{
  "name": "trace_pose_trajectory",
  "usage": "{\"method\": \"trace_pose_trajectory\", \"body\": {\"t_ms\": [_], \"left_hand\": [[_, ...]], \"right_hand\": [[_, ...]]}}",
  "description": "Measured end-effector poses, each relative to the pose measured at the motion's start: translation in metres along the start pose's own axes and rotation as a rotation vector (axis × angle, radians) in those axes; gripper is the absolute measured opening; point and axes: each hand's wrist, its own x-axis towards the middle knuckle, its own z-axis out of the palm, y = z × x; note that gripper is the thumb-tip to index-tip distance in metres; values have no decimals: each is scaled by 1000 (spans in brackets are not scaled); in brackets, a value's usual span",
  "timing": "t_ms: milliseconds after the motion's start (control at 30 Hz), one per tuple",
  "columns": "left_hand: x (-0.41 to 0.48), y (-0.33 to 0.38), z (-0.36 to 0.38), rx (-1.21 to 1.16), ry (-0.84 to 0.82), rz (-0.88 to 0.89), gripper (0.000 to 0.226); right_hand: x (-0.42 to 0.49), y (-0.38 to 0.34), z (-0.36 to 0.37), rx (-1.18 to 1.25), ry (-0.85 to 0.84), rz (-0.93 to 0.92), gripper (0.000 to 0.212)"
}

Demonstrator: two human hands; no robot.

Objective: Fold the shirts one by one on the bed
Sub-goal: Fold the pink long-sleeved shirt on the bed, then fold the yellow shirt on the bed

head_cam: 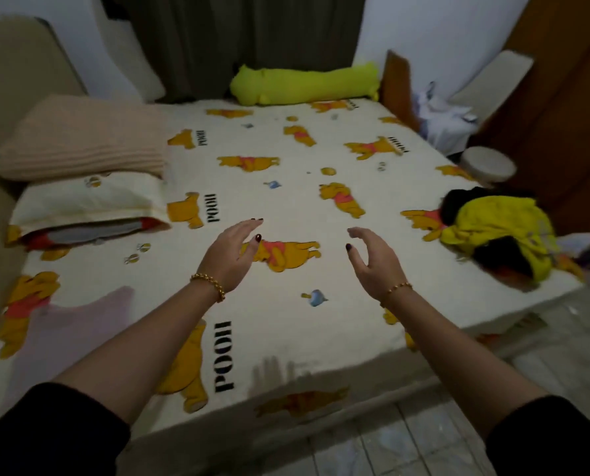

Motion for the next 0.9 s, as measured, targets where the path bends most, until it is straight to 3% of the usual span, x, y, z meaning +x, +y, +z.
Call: {"method": "trace_pose_trajectory", "body": {"t_ms": [233, 367, 900], "left_hand": [[59, 105, 95, -69, -93, 131, 43], [104, 144, 161, -95, -147, 191, 30], [310, 313, 411, -198, -404, 363, 23]], "right_hand": [[-20, 98, -94, -38, 113, 120, 29], [-20, 163, -130, -45, 145, 202, 29], [50, 412, -302, -195, 217, 559, 28]]}}
